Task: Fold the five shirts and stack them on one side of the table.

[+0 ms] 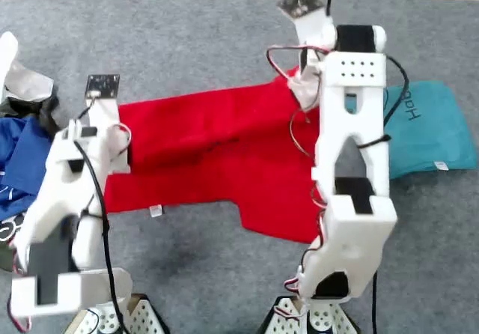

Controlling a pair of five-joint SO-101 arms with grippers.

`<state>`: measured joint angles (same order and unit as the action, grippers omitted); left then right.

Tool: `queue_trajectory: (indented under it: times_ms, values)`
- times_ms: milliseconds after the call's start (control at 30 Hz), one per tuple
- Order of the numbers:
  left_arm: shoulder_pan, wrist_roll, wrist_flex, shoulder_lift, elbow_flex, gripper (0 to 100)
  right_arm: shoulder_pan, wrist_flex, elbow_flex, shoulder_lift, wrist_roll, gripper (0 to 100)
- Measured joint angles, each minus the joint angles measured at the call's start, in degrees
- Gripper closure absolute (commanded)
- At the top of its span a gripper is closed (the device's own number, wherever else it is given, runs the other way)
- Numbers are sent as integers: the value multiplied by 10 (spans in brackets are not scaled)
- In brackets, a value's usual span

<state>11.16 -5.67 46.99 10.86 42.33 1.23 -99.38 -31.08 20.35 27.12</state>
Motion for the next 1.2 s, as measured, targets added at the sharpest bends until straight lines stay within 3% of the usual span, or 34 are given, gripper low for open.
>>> queue_trajectory:
  times_ms: [267, 533, 867, 1200]
  values:
    - [1, -20, -50, 84, 98, 971, 50, 76, 259, -131, 37, 985]
    - [11, -62, -29, 98, 135, 971, 54, 202, 517, -272, 40, 985]
    - [10, -68, -3, 100, 147, 971, 121, 215, 633, -354, 99, 985]
    - [10, -68, -3, 100, 147, 971, 113, 233, 767, -437, 130, 985]
